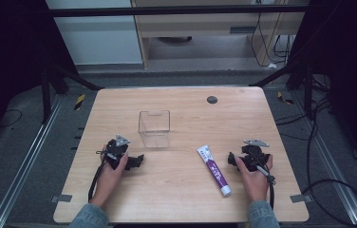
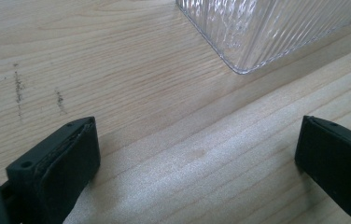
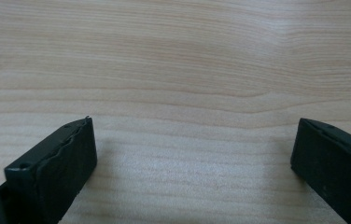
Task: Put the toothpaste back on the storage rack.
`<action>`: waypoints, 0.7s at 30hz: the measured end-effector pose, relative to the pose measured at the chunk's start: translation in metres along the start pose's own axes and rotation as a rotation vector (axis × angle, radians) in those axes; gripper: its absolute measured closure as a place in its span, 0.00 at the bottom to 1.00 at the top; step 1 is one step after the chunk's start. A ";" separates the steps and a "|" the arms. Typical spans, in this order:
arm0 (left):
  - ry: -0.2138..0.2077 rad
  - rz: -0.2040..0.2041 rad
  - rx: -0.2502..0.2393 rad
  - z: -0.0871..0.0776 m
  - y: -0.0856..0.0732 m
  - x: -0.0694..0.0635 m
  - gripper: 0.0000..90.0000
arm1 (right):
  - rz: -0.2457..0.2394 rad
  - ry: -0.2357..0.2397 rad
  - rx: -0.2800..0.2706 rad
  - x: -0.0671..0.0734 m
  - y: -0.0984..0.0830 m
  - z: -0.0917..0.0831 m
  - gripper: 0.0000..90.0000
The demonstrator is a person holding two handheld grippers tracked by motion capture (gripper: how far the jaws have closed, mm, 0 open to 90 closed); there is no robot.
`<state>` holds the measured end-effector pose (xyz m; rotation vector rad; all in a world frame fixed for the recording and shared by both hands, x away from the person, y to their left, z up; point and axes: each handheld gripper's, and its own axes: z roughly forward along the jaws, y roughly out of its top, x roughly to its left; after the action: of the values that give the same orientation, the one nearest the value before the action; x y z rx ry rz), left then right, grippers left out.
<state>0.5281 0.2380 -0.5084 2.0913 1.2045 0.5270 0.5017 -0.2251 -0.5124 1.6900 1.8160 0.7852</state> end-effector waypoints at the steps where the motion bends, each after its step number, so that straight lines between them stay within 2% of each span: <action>1: 0.000 -0.001 -0.001 0.000 0.000 0.000 0.00 | -0.008 0.014 0.001 -0.001 -0.001 -0.001 0.01; 5: 0.000 -0.002 -0.001 0.000 0.000 0.000 0.00 | -0.035 0.040 0.012 -0.003 0.000 -0.002 0.03; 6: 0.000 -0.002 -0.001 0.000 0.000 0.000 0.00 | -0.038 0.053 0.010 -0.003 0.001 -0.008 0.13; 9: 0.000 -0.002 -0.001 0.000 0.000 0.000 0.00 | -0.062 0.063 0.004 -0.001 0.002 -0.014 0.14; 10: 0.000 -0.002 -0.002 0.000 0.000 0.000 0.00 | -0.095 0.072 0.011 0.003 0.002 -0.023 0.14; 11: 0.000 -0.002 -0.002 0.000 0.000 0.000 0.00 | -0.095 0.072 0.011 0.003 0.002 -0.023 0.14; 12: 0.000 -0.002 -0.001 0.000 0.000 0.000 0.00 | -0.113 0.093 0.025 0.008 0.002 -0.035 0.14; 14: 0.001 -0.002 -0.001 0.000 0.000 0.000 0.00 | -0.124 0.096 0.024 0.010 0.001 -0.039 0.14; 16: 0.000 -0.002 -0.001 0.000 0.000 0.000 0.00 | -0.157 0.131 0.038 0.019 -0.004 -0.054 0.16; 21: 0.000 -0.002 -0.001 0.000 0.000 0.000 0.00 | -0.181 0.169 0.048 0.027 -0.007 -0.070 0.21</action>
<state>0.5281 0.2378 -0.5085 2.0890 1.2054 0.5271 0.4442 -0.2022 -0.4688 1.5001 2.0845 0.8328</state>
